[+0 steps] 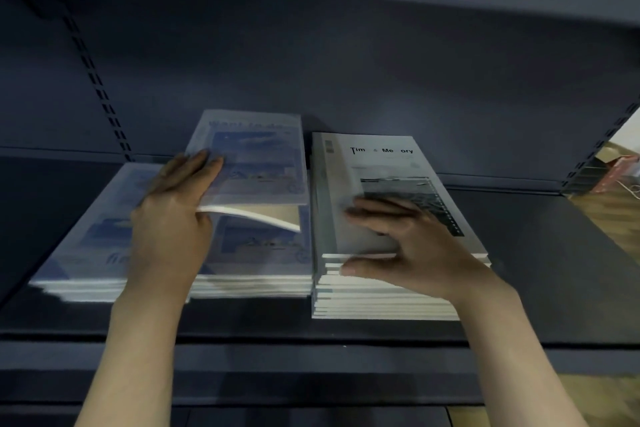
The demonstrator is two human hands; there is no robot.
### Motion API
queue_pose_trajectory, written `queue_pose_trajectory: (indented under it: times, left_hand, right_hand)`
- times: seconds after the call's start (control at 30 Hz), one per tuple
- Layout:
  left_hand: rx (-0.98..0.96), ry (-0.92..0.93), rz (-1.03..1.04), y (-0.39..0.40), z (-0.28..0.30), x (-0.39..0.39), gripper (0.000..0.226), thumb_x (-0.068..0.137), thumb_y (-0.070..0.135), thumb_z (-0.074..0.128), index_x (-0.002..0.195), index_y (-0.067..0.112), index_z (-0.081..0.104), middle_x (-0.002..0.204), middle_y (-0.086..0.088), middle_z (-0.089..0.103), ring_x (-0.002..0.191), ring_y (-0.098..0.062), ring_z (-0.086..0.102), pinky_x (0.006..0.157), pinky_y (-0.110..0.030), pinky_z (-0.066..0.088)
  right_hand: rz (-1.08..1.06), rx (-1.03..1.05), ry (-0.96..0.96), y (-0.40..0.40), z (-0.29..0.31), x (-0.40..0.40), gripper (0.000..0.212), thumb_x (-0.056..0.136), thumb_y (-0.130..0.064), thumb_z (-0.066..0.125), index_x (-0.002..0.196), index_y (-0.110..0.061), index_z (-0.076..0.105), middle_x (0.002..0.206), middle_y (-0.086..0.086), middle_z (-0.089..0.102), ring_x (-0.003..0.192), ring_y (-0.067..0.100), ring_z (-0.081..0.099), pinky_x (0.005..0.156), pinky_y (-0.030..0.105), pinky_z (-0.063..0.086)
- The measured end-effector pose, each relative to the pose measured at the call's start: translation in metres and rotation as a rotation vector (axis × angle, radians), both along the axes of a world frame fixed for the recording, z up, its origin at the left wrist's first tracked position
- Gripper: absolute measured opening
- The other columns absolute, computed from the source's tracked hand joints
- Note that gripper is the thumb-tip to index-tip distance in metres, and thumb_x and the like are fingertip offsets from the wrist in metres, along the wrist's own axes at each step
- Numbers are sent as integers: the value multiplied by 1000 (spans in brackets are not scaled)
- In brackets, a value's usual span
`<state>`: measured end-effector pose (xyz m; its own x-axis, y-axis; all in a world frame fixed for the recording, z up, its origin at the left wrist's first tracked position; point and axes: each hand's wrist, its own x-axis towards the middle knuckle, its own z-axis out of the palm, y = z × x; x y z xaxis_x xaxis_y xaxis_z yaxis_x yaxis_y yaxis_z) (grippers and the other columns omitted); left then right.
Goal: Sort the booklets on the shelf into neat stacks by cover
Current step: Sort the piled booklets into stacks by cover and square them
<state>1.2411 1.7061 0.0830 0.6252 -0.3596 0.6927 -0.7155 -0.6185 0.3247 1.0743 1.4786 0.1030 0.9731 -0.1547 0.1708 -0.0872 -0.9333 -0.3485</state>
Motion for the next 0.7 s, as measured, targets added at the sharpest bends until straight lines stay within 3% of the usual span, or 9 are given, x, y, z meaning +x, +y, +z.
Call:
queue_pose_trajectory:
  times: [0.07, 0.17, 0.27, 0.33, 0.4, 0.47, 0.6, 0.7]
  left_hand:
    - [7, -4, -7, 0, 0, -1, 75, 54, -32, 57, 122, 1, 59, 124, -18, 58, 118, -39, 52, 97, -43, 37]
    - [29, -3, -4, 3, 1, -6, 75, 54, -31, 56, 122, 2, 59, 125, -17, 57, 119, -38, 51, 98, -42, 36]
    - [73, 8, -17, 7, 2, -10, 74, 53, -30, 57, 120, 3, 61, 124, -16, 59, 118, -38, 51, 94, -44, 40]
    - [136, 42, -24, 9, 2, -13, 73, 55, -28, 56, 119, 6, 63, 124, -14, 60, 119, -36, 52, 91, -47, 45]
    - [226, 172, 6, 11, 2, -16, 67, 67, -20, 55, 124, 15, 59, 133, -7, 54, 128, -28, 45, 95, -44, 44]
    - [283, 293, -19, 15, -2, -19, 66, 78, -8, 52, 135, 24, 47, 146, 4, 39, 138, -14, 28, 105, -36, 33]
    - [375, 418, -206, 25, -8, -22, 71, 85, 4, 50, 143, 32, 21, 152, 17, 13, 133, 8, -2, 107, -15, 9]
    - [420, 536, -259, 31, -7, -24, 72, 81, 48, 48, 143, 37, 15, 146, 28, -1, 131, 13, -10, 104, -8, 0]
  right_hand:
    - [-9, -1, 23, 1, 2, 0, 92, 52, -91, 40, 133, -47, 42, 144, -28, 29, 135, -2, 20, 114, 38, 20]
    - [-6, -3, 52, 5, 7, 0, 84, 58, -82, 52, 132, -44, 43, 146, -27, 25, 133, -4, 18, 114, 36, 18]
    - [29, 1, 74, 11, 7, -1, 77, 66, -75, 57, 134, -51, 29, 147, -31, -2, 128, -9, 5, 112, 28, 8]
    - [75, -43, 84, 16, 5, 0, 77, 67, -78, 43, 136, -57, 18, 149, -28, -15, 136, -2, -2, 113, 30, 1]
    - [96, -107, 90, 21, 1, 3, 74, 67, -80, 28, 137, -57, 20, 153, -22, -10, 141, 6, -7, 114, 34, -4]
    - [94, -130, 67, 25, 0, 6, 73, 67, -78, 23, 135, -54, 31, 154, -20, 3, 142, 7, -6, 113, 34, -4]
    - [96, -112, 27, 29, -4, 9, 67, 70, -75, 24, 130, -50, 41, 151, -16, 19, 141, 6, 2, 112, 35, 1]
    - [89, -97, -10, 30, -7, 8, 58, 75, -72, 30, 126, -50, 45, 148, -13, 29, 137, 5, 11, 111, 38, 10]
